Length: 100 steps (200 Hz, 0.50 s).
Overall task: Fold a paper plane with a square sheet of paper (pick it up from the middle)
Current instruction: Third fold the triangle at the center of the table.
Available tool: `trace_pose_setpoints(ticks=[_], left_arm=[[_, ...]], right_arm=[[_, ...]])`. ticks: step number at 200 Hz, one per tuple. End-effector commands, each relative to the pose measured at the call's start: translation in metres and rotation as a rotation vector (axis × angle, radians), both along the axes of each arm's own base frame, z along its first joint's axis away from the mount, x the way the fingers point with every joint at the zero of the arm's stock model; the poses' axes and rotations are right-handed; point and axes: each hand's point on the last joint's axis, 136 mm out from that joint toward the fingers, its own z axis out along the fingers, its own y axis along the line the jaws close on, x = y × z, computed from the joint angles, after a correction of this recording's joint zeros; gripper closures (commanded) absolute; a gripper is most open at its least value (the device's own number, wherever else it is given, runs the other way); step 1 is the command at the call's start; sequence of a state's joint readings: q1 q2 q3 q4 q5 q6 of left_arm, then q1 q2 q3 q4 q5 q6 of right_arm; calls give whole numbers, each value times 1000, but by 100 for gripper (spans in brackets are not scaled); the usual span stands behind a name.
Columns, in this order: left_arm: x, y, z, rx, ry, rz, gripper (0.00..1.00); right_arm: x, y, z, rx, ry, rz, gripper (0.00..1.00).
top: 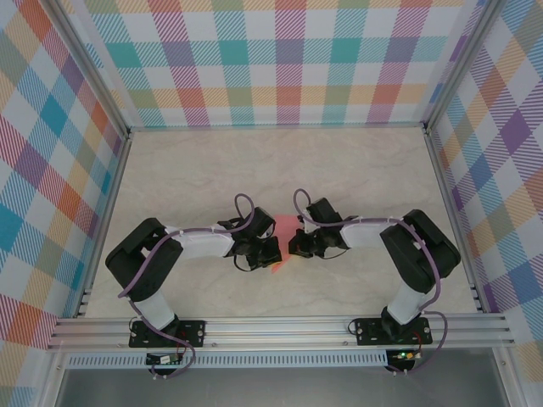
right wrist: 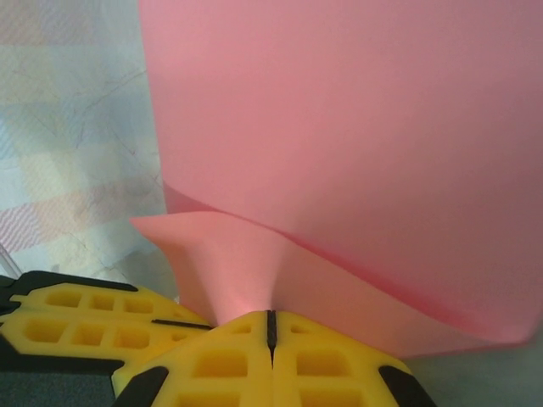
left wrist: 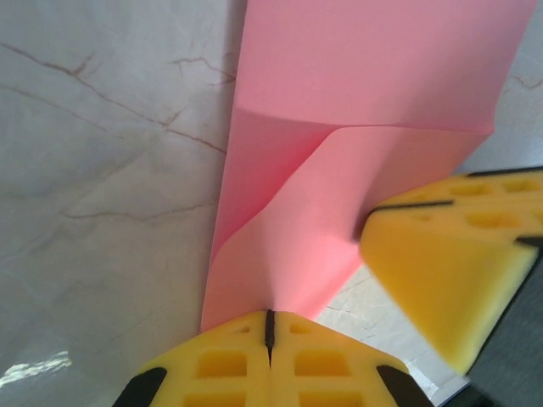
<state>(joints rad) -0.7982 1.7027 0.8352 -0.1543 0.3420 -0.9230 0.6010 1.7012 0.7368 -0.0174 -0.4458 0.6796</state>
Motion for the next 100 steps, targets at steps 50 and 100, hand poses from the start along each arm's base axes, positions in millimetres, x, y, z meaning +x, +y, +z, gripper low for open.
trace_pose_setpoints(ticks=[50, 100], left_arm=[[-37, 50, -45, 251, 129, -17, 100], [-30, 42, -39, 228, 107, -29, 100]], right_arm=[[39, -53, 10, -65, -51, -149, 99], [31, -28, 46, 48, -64, -134, 99]])
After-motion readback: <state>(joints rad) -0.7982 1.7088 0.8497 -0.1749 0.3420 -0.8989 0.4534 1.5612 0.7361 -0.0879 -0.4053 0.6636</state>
